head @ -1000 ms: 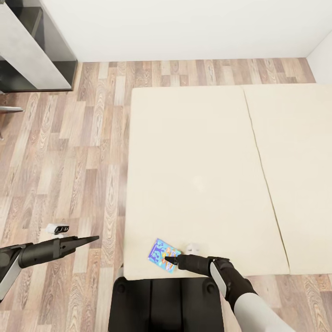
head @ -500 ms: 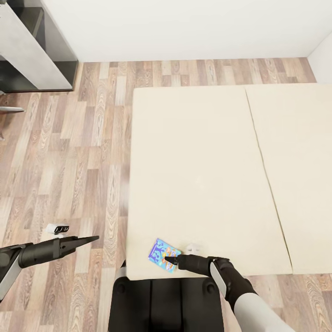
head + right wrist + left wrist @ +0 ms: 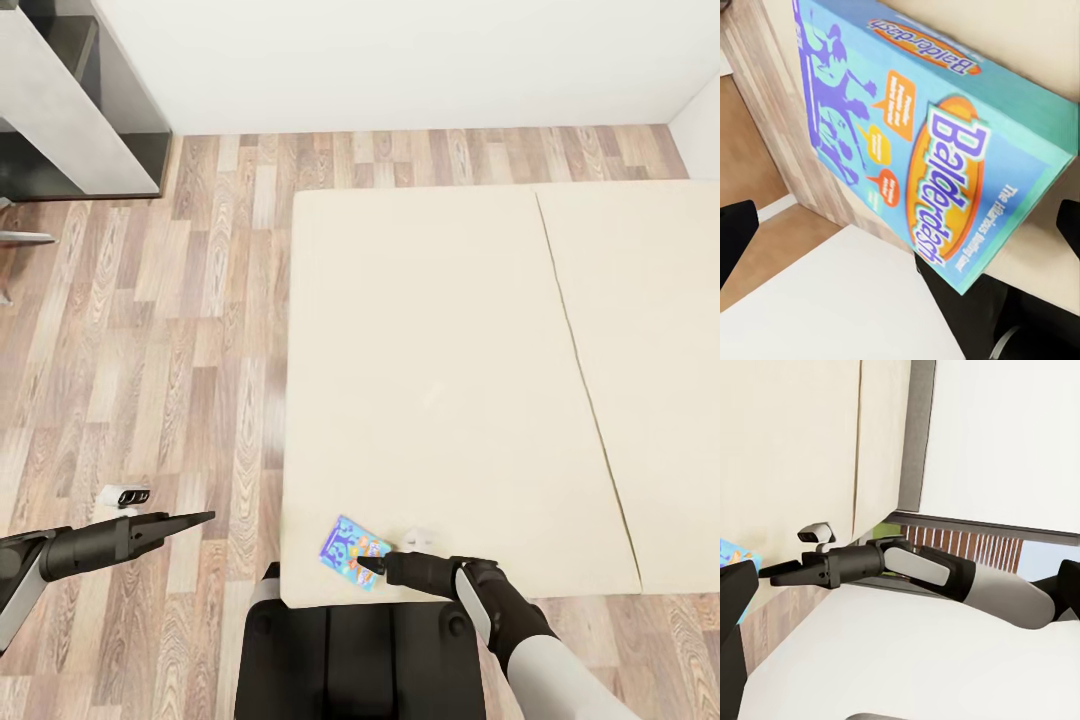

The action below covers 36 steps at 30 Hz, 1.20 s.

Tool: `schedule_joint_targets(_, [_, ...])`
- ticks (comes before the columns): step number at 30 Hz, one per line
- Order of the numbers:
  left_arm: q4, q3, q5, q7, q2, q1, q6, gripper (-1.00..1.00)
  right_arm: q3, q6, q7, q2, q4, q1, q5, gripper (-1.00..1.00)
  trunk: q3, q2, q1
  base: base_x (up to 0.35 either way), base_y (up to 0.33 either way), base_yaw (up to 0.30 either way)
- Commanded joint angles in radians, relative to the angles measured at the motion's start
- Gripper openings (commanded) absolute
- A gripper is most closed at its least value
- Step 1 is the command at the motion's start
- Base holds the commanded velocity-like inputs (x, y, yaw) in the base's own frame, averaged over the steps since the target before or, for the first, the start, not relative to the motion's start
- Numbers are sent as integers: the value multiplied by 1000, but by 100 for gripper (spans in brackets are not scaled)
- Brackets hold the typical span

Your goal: Put all the toys in the child's room - the three board games (two on the bed and one on the table), the two jigsaw puzzles on the table, and the tennis ball on the table - inside the toy box on the table in the child's room.

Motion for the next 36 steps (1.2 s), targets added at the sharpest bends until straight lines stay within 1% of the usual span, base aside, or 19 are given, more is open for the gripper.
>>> schedule_joint_targets(1, [0, 0, 0, -3, 0, 0, 11, 100, -6, 10, 3, 2, -1, 0, -4, 100, -1, -2, 1, 0, 6, 0])
schedule_joint_targets(9, [0, 0, 0, -3, 0, 0, 11, 100, -5, 10, 3, 2, -1, 0, -4, 100, -1, -2, 1, 0, 19, 0])
schedule_joint_targets(19, [0, 0, 0, -3, 0, 0, 11, 100, -5, 10, 3, 2, -1, 0, -4, 100, -1, -2, 1, 0, 146, 0])
schedule_joint_targets(36, [0, 0, 1, -3, 0, 0, 11, 100, -5, 10, 3, 2, -1, 0, -4, 100, -1, -2, 1, 0, 64, 0])
